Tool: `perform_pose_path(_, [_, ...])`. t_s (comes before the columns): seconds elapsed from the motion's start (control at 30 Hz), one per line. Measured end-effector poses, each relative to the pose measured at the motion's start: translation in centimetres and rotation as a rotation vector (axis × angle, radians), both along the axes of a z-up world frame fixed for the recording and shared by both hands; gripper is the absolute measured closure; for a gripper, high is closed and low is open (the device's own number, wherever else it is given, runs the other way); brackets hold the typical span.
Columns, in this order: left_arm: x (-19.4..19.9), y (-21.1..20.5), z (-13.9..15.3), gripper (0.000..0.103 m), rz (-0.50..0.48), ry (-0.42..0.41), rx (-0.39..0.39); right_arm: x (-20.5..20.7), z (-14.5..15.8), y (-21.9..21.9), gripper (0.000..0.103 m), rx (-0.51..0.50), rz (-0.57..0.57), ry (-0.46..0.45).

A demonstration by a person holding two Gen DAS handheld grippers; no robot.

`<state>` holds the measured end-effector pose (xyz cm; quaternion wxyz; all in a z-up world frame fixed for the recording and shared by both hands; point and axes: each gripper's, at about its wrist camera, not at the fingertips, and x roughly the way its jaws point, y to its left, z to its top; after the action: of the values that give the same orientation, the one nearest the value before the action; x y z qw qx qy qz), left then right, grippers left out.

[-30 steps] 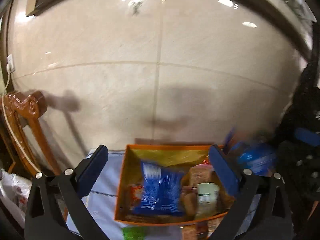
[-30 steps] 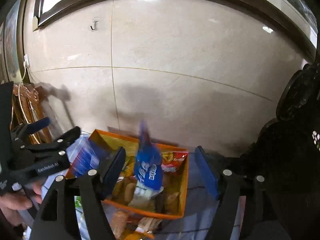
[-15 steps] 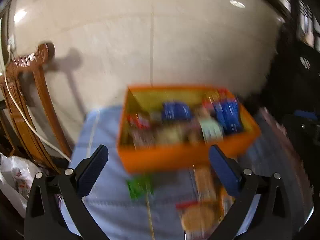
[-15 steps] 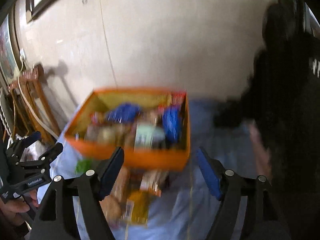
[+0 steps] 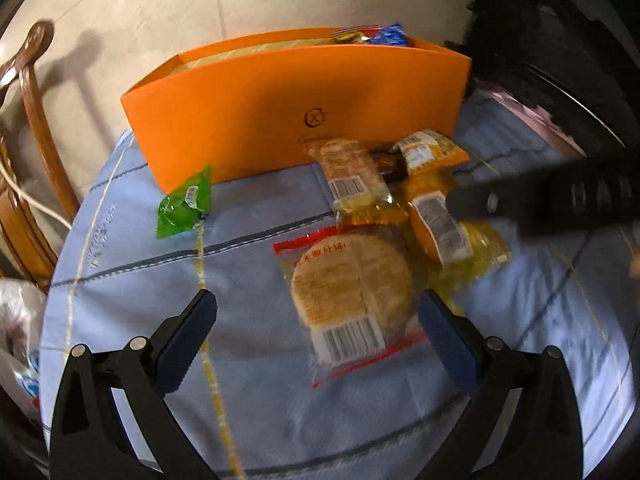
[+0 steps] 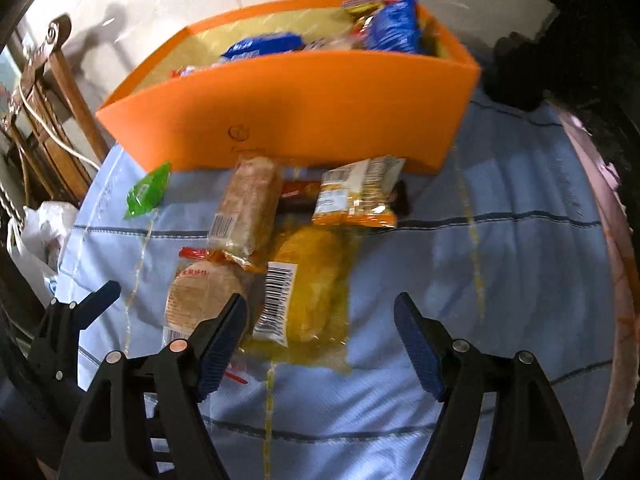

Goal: Organize snacks
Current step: 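Grasp round bread pack with left tool while right tool grasps yellow bread pack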

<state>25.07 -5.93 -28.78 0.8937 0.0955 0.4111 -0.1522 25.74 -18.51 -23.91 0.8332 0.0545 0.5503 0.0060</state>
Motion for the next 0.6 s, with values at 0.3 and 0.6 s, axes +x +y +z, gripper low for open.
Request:
perform_pose_path(0.3, [2.0,-1.4,-3.1,0.004,0.062,0.08,0.01,1.8,-4.5,1.1,0.046,-0.036,0.067,0.089])
perform_pose_path(0.6, [1.0,1.4,-2.3,0.031,0.087,0.034,-0.053,-1.3,-3.8,-0.5,0.066,-0.031,0.069,0.033])
